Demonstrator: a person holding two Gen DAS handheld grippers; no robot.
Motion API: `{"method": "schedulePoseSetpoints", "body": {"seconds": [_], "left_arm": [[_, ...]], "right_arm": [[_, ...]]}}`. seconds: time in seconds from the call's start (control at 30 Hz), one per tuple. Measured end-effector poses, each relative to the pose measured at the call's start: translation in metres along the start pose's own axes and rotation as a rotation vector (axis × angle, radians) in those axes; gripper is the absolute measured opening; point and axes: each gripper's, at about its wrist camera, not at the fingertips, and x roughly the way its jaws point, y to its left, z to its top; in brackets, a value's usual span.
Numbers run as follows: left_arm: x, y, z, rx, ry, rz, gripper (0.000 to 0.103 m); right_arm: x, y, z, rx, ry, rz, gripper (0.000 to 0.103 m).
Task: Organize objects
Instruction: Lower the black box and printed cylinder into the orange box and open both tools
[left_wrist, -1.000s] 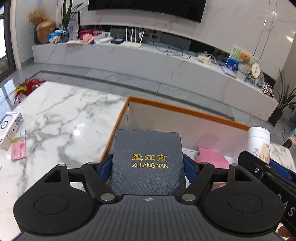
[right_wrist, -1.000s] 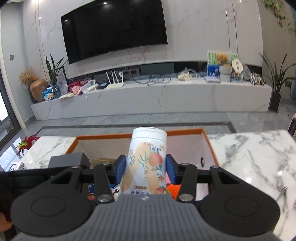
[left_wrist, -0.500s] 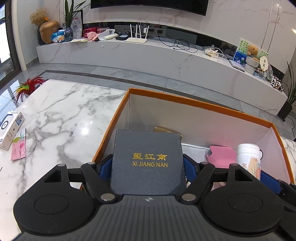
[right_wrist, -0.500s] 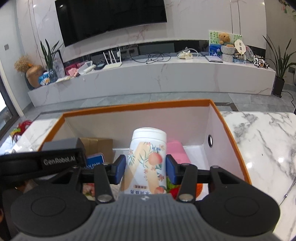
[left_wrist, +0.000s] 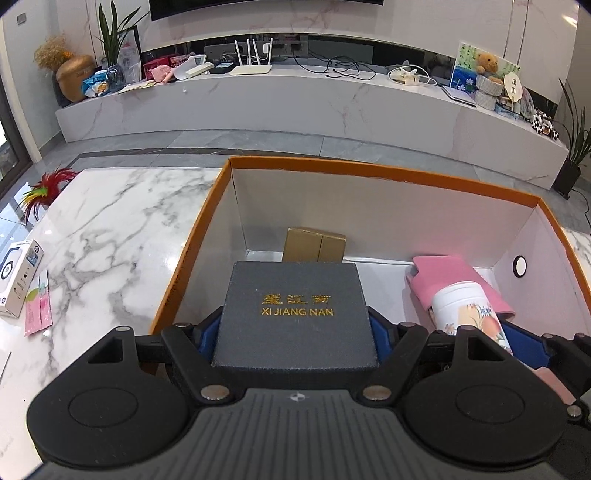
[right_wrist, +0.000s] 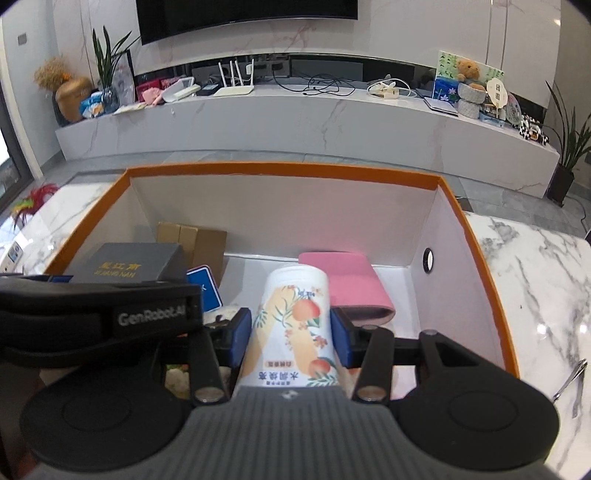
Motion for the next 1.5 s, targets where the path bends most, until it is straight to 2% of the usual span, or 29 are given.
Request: {"method": "schedulePoseSetpoints", "body": {"seconds": [0.23,0.37,0.67,0.83,0.9,0.97,1.27,1.5], "left_arm": [[0.000,-0.001,-0.002,0.013,0.001,0.010,0.089],[0.000,0.001,-0.002,0.010,0.003,0.008,0.089],[0.000,0.000,-0.003,0.023,0.011,0.021,0.090],[-0.003,-0.002,-0.004,0.044,0.018,0.020,0.090],[-0.003,0.001,-0.004,0.035,0.027,0.006,0.090],[-0.003,0.004,-0.003,0.019,0.039,-0.016,0.090],[-0.010,0.020,-0.001,-0.056,0.060,-0.098,0.090],[-0.019,0.024,0.001,-0.077,0.034,-0.106,0.090]], "right_arm": [[-0.001,0.005,-0.001,-0.049,0.018,-0.051,0.048],[-0.003,0.007,0.001,-0.055,0.015,-0.067,0.053],[-0.002,0.011,0.002,-0.086,0.025,-0.084,0.055],[-0.003,0.016,0.001,-0.120,0.032,-0.094,0.063],[-0.005,0.016,0.001,-0.126,0.032,-0.101,0.071],[-0.007,0.014,0.001,-0.117,0.031,-0.092,0.076],[-0.015,0.007,0.000,-0.100,0.038,-0.072,0.083],[-0.024,0.013,-0.001,-0.114,0.017,-0.051,0.086]]}}
